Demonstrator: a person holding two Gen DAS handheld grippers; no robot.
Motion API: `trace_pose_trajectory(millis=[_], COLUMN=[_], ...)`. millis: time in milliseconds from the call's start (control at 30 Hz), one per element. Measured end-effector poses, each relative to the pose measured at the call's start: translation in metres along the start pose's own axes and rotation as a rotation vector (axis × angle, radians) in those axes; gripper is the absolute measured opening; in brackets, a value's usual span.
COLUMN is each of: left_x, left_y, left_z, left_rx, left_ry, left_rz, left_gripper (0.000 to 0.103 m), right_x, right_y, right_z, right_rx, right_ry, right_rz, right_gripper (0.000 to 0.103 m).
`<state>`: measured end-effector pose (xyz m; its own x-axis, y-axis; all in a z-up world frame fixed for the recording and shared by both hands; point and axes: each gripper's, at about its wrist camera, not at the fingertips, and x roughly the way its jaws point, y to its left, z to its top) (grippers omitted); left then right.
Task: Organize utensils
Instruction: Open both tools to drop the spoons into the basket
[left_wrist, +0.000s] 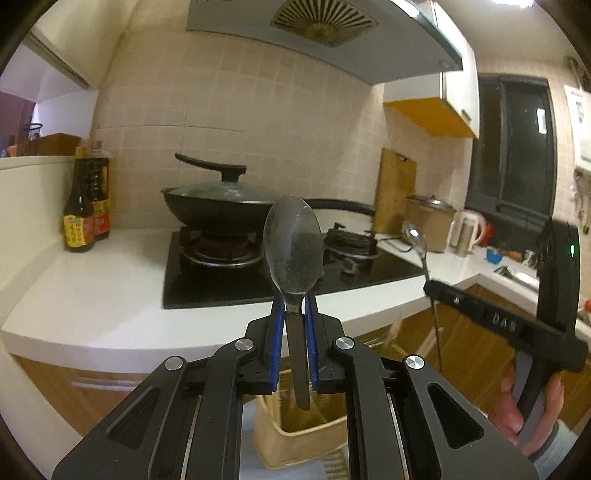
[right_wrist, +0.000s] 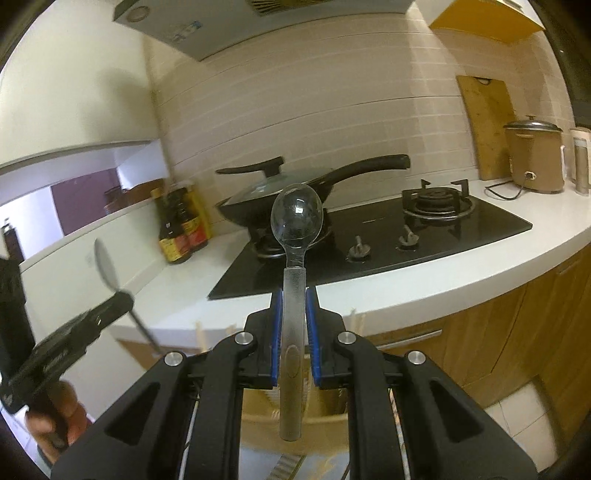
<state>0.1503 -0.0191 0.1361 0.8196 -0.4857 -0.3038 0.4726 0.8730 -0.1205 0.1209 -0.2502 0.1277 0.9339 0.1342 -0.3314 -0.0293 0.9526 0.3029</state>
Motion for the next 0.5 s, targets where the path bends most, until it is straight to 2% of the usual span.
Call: trace_pose_trajectory(millis=[267,500], left_x=[0.028,0.033], left_y=[0.001,0.003], left_z=[-0.024,-0.034], left_rx=[0.023,0.028], left_ry=[0.045,0.052], left_rz=[0.029,0.029], left_gripper=[0.01,0.01], right_x=[0.034,0.032], right_y=[0.001,0.0], right_z=[-0.016,-0.031], right_rx=[-0.041,-0.06], right_ry=[-0.005,-0.083], right_rz=[-0.067,-0.114], right_gripper=[0.011,0.011])
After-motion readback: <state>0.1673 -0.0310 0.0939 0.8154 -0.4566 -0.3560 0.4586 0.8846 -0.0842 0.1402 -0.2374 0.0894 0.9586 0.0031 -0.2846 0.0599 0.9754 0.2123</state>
